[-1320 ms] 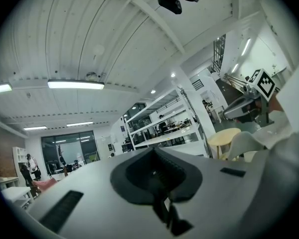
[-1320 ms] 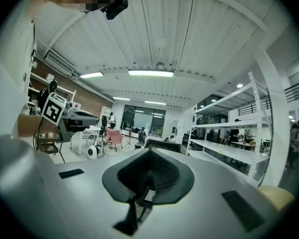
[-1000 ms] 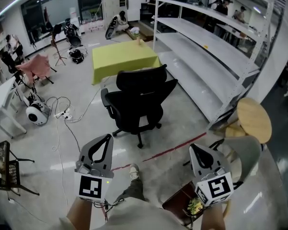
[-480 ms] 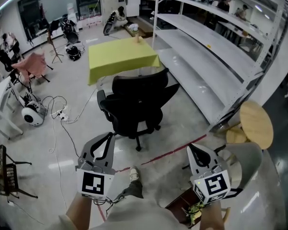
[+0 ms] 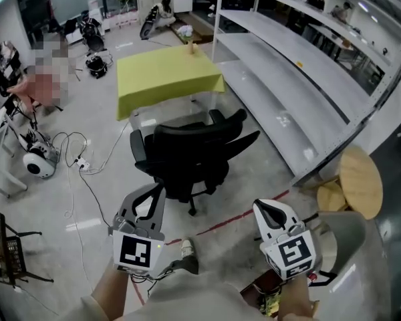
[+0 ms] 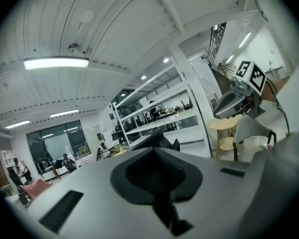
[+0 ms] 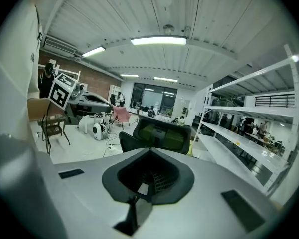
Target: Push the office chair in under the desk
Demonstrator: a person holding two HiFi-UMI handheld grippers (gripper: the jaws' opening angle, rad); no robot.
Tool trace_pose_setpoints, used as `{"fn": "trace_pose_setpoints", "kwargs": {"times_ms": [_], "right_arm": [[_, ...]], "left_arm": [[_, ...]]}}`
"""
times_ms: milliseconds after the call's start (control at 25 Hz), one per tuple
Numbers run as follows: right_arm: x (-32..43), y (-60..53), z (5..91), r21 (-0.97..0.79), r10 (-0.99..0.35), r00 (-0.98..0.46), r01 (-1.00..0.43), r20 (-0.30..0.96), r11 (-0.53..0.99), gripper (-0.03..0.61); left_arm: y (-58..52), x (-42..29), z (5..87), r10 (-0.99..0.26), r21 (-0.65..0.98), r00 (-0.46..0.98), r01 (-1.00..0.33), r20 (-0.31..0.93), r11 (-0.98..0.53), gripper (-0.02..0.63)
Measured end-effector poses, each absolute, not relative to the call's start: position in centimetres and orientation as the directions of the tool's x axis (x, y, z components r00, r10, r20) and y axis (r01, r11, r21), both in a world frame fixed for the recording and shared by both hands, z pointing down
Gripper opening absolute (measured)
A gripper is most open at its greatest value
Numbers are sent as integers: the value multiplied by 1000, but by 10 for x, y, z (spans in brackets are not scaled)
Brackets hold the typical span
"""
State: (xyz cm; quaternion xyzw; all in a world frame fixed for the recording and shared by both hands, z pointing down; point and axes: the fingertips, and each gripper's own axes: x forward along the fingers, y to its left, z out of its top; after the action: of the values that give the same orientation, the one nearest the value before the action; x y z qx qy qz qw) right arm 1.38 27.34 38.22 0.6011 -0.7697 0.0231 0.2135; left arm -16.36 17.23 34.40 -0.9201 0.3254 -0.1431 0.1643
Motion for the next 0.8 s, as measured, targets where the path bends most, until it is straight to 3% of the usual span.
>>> {"fn": "trace_pose_setpoints", "kwargs": {"times_ms": [240,560,800], "right_arm": [[23,192,386,230,-905,-187,-929,381,289,6],[50,123,397,292,-897,-132,-917,421,272,6],[68,96,418,268,-860,-169,-906,482,328,27]], "left_arm": [[106,-141,359,-594,-390,780,-493,199,-778,8],[57,-125,410,-507,-359,760,-377,407,-854,8],[42,-115,430,-503,-390,736,-344,453,-854,35]]}}
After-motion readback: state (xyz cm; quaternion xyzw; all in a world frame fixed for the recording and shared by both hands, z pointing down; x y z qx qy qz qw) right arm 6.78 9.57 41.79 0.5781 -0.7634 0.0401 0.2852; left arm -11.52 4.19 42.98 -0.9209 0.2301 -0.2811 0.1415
